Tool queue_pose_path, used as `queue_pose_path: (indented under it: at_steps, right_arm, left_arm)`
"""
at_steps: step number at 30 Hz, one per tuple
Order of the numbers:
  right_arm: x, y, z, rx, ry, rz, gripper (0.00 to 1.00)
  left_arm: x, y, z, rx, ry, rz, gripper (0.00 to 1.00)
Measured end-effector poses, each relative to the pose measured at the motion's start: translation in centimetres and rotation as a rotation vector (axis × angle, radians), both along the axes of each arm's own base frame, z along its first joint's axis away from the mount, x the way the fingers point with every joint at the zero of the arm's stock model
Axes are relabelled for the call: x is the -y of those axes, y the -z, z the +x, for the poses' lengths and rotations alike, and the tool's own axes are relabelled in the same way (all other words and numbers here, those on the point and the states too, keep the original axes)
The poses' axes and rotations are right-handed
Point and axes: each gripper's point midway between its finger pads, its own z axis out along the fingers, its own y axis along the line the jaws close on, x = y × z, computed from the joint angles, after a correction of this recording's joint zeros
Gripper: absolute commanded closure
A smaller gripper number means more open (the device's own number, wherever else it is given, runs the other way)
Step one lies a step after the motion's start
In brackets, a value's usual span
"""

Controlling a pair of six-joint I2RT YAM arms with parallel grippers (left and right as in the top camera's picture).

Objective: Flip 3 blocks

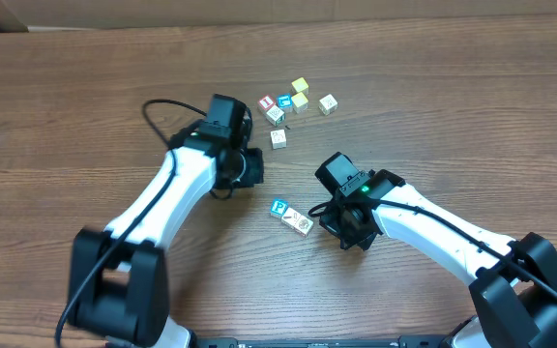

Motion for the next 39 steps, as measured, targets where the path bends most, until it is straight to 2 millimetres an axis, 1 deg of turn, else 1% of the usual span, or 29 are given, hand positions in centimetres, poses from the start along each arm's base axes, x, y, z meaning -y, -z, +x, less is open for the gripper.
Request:
queue_pose_path:
  at_steps: [1,2,3,4,7,10,13,16,19,26,32,39]
  right_arm:
    - [0.1,0.3,0.0,0.002,0.006,-0.001,0.96]
    - [0.1,0.5,-0.1,0.004,0.007,-0.001,0.96]
    - [0.2,0.7,-0.2,0.003,0.010,-0.001,0.96]
    - [0.2,1.0,-0.2,0.007,0.012,0.002,0.96]
    - [-0.3,1.4,0.3,0.038,0.011,0.029,0.96]
    - [-1.5,1.4,0.9,0.085,-0.008,0.068,0.96]
    - [-2.5,1.5,0.5,0.102,-0.040,0.082,0.96]
    - [-3.1,1.5,0.3,0.115,-0.061,0.085,0.96]
    - [-3.6,1.4,0.5,0.137,-0.069,0.092,0.96]
    - [-3.7,1.3,1.0,0.160,-0.065,0.092,0.96]
    - [-3.7,1.3,0.9,0.159,-0.067,0.093,0.96]
    - [-4.1,1.3,0.5,0.158,-0.082,0.095,0.96]
  left_arm:
    - [0.2,1.0,-0.2,-0.027,0.013,0.004,0.96]
    - [0.4,1.5,-0.3,-0.037,0.021,0.006,0.96]
    - [0.6,2.9,-0.7,-0.077,0.035,0.011,0.96]
    - [0.7,3.7,-0.9,-0.100,0.041,0.014,0.96]
    - [1.1,5.1,-1.4,-0.138,0.064,0.007,0.96]
    - [1.6,5.7,-1.5,-0.149,0.092,-0.016,0.96]
    - [1.9,5.9,-1.6,-0.154,0.109,-0.031,0.96]
    - [2.2,5.8,-1.7,-0.157,0.116,-0.052,0.96]
    - [2.7,5.6,-1.6,-0.151,0.136,-0.075,0.96]
    - [3.2,5.4,-1.7,-0.151,0.148,-0.105,0.96]
    - [3.6,5.3,-1.9,-0.161,0.161,-0.130,0.96]
    - [3.5,5.3,-2.3,-0.172,0.181,-0.128,0.96]
